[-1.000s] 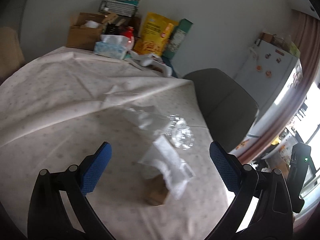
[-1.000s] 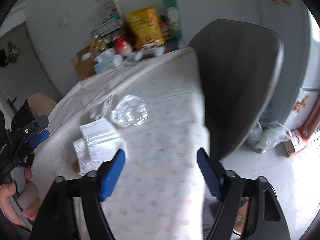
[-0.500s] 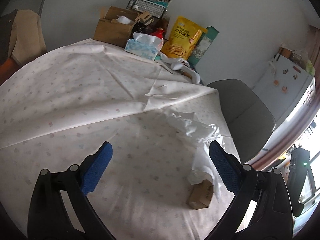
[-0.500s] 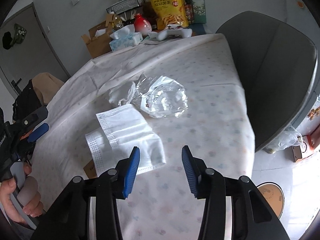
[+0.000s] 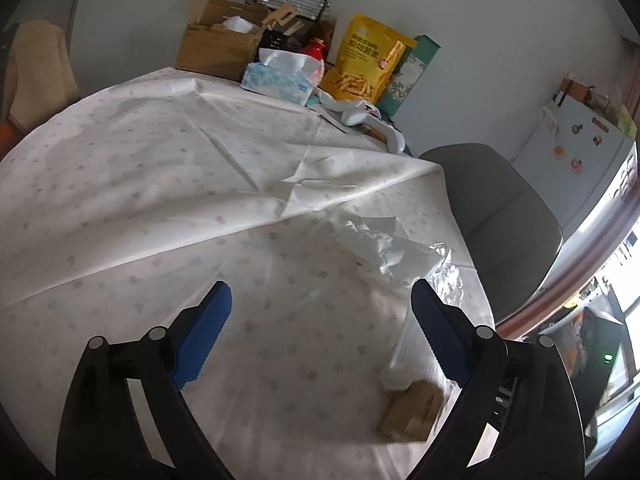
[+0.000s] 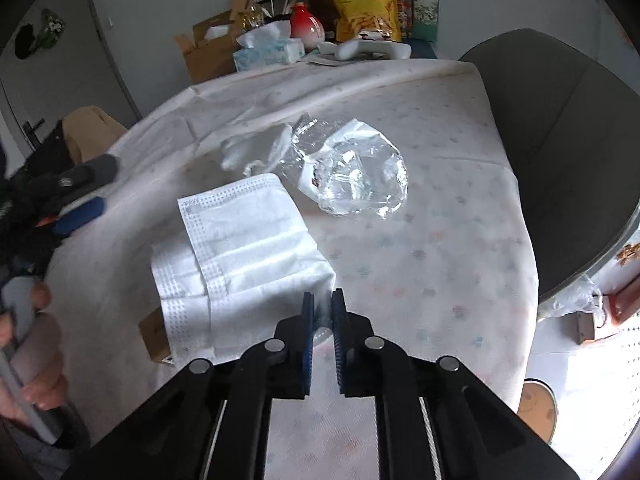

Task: Collect trash
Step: 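Grasp the white face mask with the right gripper while the left gripper grasps white tissue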

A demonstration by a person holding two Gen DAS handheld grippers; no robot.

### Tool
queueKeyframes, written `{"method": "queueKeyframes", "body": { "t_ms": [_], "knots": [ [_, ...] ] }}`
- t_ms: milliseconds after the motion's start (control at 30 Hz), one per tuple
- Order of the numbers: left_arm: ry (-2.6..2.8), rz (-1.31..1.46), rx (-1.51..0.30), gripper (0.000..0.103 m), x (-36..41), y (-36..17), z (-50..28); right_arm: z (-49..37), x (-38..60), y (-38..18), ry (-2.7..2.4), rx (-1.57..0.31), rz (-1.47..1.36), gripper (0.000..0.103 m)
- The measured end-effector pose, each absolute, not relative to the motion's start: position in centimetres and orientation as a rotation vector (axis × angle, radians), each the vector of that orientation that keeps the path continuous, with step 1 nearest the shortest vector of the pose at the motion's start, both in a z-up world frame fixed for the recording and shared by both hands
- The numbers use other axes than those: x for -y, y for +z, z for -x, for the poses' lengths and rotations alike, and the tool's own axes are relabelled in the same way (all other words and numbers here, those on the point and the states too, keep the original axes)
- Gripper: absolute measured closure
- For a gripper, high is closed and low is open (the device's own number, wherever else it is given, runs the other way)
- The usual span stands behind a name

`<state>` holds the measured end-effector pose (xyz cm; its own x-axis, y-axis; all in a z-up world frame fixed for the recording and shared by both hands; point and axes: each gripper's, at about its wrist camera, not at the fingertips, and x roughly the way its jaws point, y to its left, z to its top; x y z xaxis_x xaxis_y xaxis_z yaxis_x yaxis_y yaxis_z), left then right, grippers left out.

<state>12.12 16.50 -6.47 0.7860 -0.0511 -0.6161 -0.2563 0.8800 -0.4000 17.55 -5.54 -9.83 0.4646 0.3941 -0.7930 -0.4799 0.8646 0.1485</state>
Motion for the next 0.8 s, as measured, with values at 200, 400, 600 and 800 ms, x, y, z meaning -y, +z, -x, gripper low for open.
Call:
{"method": "queueKeyframes", "body": {
  "t_ms": [200,400,600,800],
  "knots": [
    [0.089,0.465,-0.677,0.018,-15.4,-6.2,-13.9,-16.7,8.0,-6.7,0.549,-0.873,0.027,0.095],
    [0.066,0.448,-0.704,0.023,-14.2,-6.5,-16.1,-16.1,10.0,-4.3,0.524,-0.804,-0.003,0.095],
    [0.056,0.436,-0.758,0.029,-13.3,-7.8,-18.5,-16.5,12.2,-3.7,0.463,-0.781,-0.019,0.095],
    [0.037,0.424,-0.778,0.031,-12.4,-8.5,-19.6,-17.3,14.1,-5.0,0.403,-0.806,-0.05,0.095]
  ]
}}
